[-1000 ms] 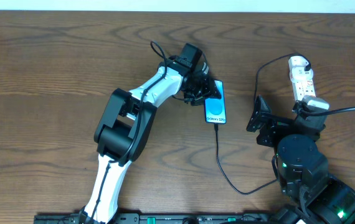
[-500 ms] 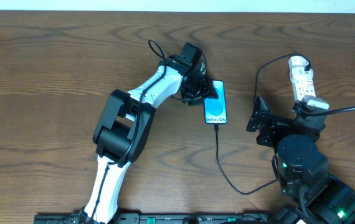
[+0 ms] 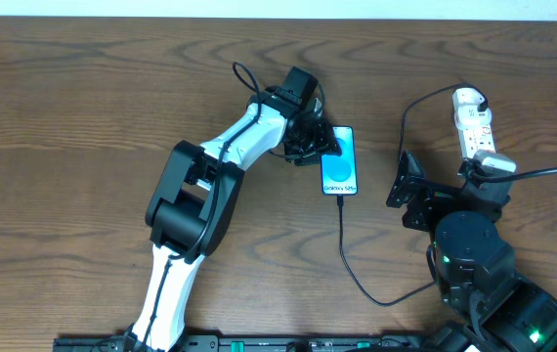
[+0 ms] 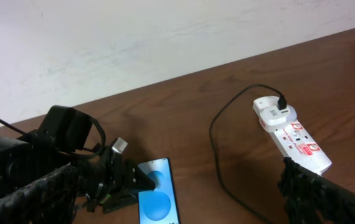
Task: Plug charger to phone and switch on socket
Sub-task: 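Lower the phone flat onto the table with the left gripper and release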
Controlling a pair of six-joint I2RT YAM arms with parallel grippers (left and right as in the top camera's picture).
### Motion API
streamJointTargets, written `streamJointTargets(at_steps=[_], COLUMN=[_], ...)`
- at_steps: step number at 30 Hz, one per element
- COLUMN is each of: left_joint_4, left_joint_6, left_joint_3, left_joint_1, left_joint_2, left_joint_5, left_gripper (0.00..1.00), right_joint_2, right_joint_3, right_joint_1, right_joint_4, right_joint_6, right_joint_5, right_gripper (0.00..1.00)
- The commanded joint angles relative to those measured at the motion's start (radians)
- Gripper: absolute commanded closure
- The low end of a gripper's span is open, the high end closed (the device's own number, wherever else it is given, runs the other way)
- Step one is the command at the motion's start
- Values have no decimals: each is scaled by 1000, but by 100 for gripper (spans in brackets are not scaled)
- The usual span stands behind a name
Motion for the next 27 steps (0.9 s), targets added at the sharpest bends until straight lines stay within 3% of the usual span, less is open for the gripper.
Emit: streamJointTargets(at_steps=[1,10,16,17,22,27], left_joint_4=[-34,-34,-80,-84,-94,-99], left_joint_6=[7,7,7,7,7,8], left_joint_3=[-50,-50,-50,-50,-50,-50], left_joint_1=[10,10,10,10,10,34], left_joint_2=[83,83,83,83,83,81], left_joint_5=[-175,-185,-285,-288,-306,-306], left_gripper=[49,49,48,42,41,21], right_joint_2=[-2,-2,-2,-2,-2,-2], right_joint_3=[13,13,13,13,13,13], right_joint_1=[-7,-7,-7,-7,-7,-7], right_joint_4=[-3,-7,-12,-14,-22,-65], right_joint_6=[16,16,16,16,16,16], right_joint_5=[9,9,8,8,1,-48], right_gripper=[1,1,1,1,1,1])
